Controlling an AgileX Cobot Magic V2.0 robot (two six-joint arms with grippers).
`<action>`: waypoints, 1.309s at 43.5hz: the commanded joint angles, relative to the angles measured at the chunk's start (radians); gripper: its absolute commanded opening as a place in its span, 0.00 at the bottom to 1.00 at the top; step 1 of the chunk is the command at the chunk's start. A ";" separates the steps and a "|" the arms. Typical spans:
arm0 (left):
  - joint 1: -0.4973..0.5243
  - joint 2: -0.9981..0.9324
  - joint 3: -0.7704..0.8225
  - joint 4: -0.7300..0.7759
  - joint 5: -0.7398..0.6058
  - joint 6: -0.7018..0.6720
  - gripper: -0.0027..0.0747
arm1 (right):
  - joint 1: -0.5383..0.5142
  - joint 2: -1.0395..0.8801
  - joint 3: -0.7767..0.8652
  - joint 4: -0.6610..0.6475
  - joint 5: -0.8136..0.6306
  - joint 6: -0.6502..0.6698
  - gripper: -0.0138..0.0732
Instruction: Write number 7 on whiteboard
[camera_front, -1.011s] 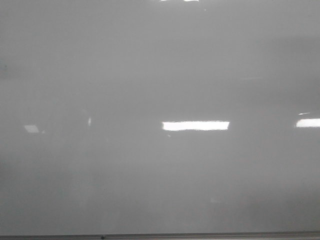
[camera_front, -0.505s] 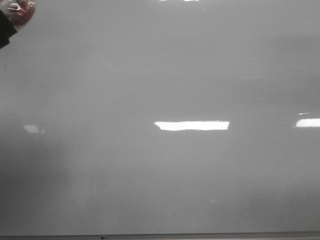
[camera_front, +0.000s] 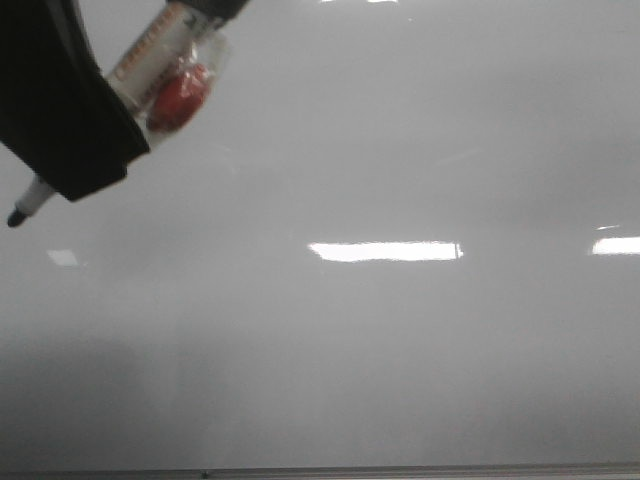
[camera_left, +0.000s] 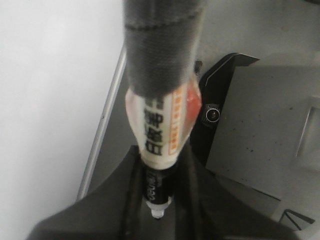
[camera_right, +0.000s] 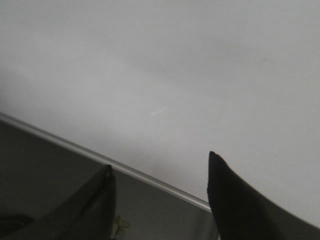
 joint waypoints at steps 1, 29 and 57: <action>-0.036 0.003 -0.032 -0.017 -0.029 0.014 0.01 | 0.078 0.043 -0.075 0.026 0.013 -0.083 0.68; -0.075 0.022 -0.032 -0.014 -0.056 0.040 0.01 | 0.493 0.444 -0.404 0.166 0.146 -0.480 0.89; -0.075 0.022 -0.032 -0.014 -0.062 0.065 0.01 | 0.585 0.597 -0.529 0.361 0.152 -0.594 0.72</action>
